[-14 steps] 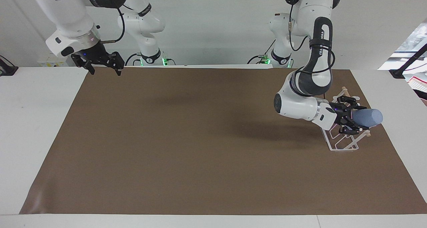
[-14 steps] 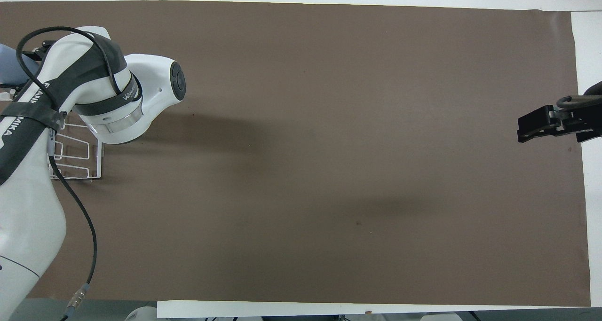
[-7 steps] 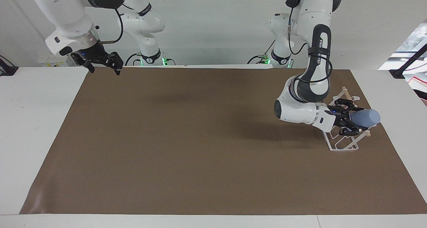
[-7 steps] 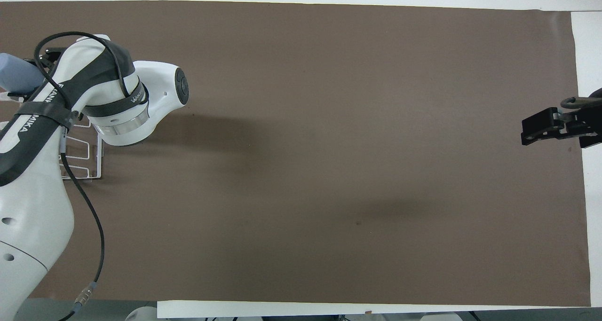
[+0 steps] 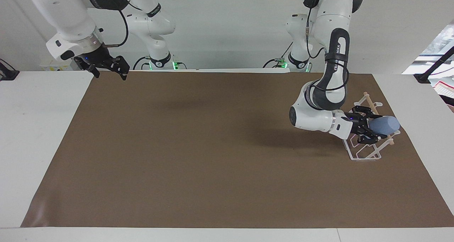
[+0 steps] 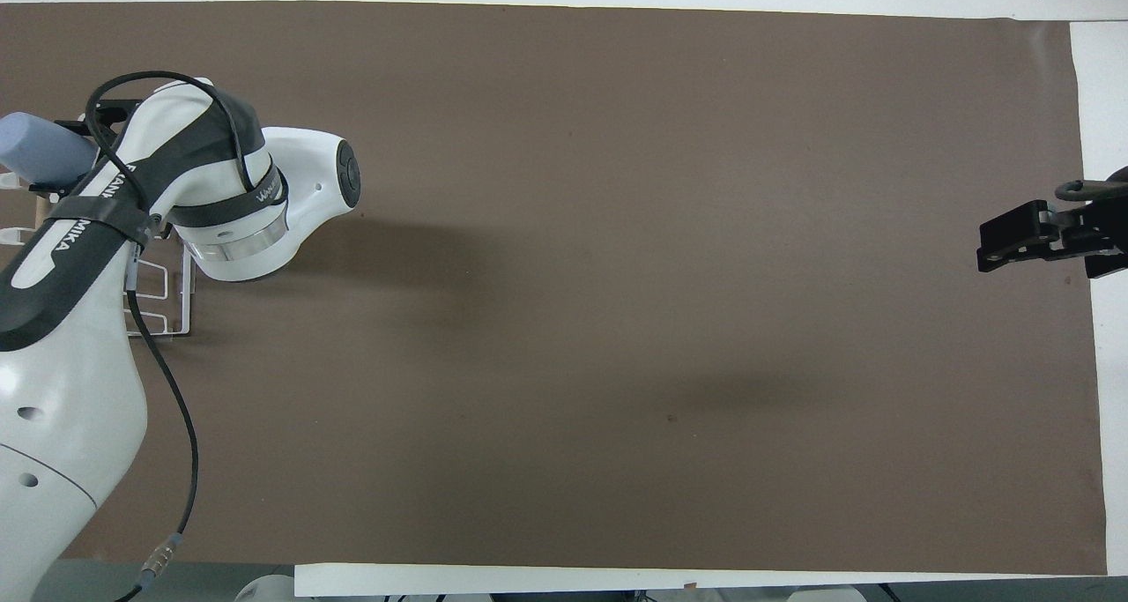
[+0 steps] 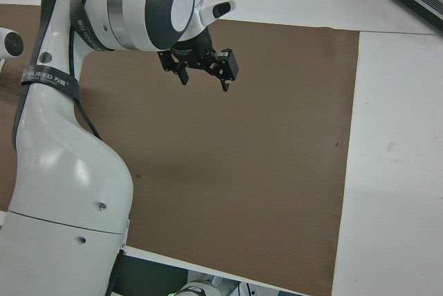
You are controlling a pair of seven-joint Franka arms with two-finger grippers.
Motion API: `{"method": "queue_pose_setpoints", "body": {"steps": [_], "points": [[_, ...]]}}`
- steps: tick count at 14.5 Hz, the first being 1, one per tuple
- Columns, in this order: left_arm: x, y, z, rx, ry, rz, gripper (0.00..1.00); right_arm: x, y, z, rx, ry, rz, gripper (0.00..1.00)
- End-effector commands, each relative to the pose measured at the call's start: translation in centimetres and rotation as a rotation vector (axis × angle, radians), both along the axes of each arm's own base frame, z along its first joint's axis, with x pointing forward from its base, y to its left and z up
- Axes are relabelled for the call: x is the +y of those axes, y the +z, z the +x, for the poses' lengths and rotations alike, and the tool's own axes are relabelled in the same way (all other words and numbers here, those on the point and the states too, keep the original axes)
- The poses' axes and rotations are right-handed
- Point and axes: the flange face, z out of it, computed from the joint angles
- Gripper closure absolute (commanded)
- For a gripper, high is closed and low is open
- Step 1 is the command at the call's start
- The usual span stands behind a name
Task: Hang cup on cup holder
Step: 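Lower the cup onto the rack peg with the left gripper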
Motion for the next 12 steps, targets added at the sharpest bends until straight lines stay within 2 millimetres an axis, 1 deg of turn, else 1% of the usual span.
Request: {"method": "queue_pose_setpoints", "body": {"steps": [1, 3, 4, 5, 6, 8, 9, 10, 11, 12], "points": [[-0.2, 0.2, -0.2, -0.017, -0.004, -0.002, 0.0, 0.0, -0.1, -0.3, -0.005, -0.01, 0.017, 0.01], [-0.2, 0.4, 0.0, -0.02, 0.013, -0.022, 0.0, 0.0, 0.0, -0.3, -0.007, -0.01, 0.017, 0.01], [-0.3, 0.9, 0.5, -0.029, 0.016, -0.033, 0.0, 0.0, -0.1, -0.3, -0.005, -0.01, 0.017, 0.01], [-0.7, 1.6, 1.0, -0.042, 0.024, -0.049, 0.0, 0.0, -0.1, -0.3, -0.005, -0.008, 0.017, 0.01], [-1.1, 1.7, 0.9, -0.038, 0.049, -0.086, 0.0, 0.0, -0.1, -0.3, -0.005, -0.008, 0.017, 0.01], [-1.7, 2.2, 0.5, 0.005, 0.071, -0.149, 0.0, 0.0, -0.1, -0.3, -0.005, -0.01, 0.017, 0.01], [-1.7, 2.6, 0.5, 0.062, 0.068, -0.163, 0.0, 0.0, -0.1, -0.3, -0.005, -0.01, 0.017, 0.01], [-2.0, 4.4, 0.0, 0.11, 0.057, -0.239, 0.0, 0.0, -0.1, -0.3, -0.005, -0.01, 0.017, 0.01], [-2.4, 7.9, -0.7, 0.17, 0.004, -0.383, 0.0, 0.0, -0.1, -0.3, -0.005, -0.01, 0.017, 0.01], [-2.0, 10.1, -1.4, 0.241, -0.039, -0.47, 0.0, 0.0, -0.1, -0.3, -0.005, -0.008, 0.017, 0.01]]}}
